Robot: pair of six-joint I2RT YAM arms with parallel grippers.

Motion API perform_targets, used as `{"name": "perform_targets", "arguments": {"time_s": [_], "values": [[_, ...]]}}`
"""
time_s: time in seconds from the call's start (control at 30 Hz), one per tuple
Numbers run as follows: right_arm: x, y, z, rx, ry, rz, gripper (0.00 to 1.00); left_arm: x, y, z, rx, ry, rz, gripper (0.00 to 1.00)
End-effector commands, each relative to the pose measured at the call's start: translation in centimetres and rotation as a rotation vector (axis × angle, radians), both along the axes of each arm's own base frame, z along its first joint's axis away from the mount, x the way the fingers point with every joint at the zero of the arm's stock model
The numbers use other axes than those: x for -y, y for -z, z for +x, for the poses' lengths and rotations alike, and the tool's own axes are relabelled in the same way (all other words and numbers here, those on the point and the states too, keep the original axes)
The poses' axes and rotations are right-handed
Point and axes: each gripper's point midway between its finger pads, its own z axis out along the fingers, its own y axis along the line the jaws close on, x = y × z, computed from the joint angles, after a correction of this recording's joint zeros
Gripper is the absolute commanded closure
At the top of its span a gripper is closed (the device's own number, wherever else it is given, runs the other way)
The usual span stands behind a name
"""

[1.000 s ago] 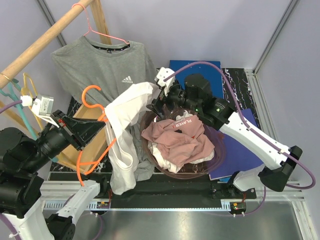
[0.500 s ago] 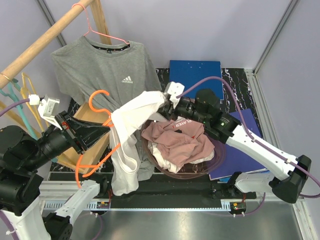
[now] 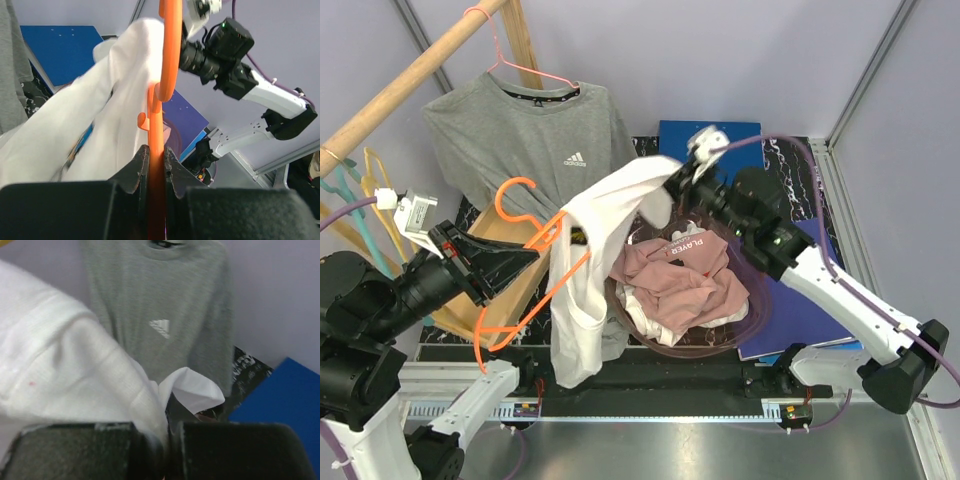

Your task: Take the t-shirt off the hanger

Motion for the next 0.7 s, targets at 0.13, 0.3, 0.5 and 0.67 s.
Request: {"name": "perform_targets", "arguments": {"time_s": [0.13, 0.3, 0.5, 0.67], "values": [[10.1, -5.6, 7.5, -0.105, 0.383, 0.199, 1.0, -2.2, -0.7, 0.2, 0.082, -0.148, 0.021, 1.0], [8.6, -11.4, 5.3, -0.056, 0.236, 0.282, 1.0, -7.3, -0.2, 0.9, 0.101, -0.467, 0.018, 1.0], [7.1, -21.4, 0.6, 0.035, 0.002, 0.465, 1.0, -9.9, 0.7, 1.3, 0.105, -0.62, 0.009, 1.0], [7.2, -29.4, -3.1, 0.146, -0.153, 0.595, 1.0, -9.7, 1.6, 1.8, 0.074, -0.617, 0.009, 1.0]]}}
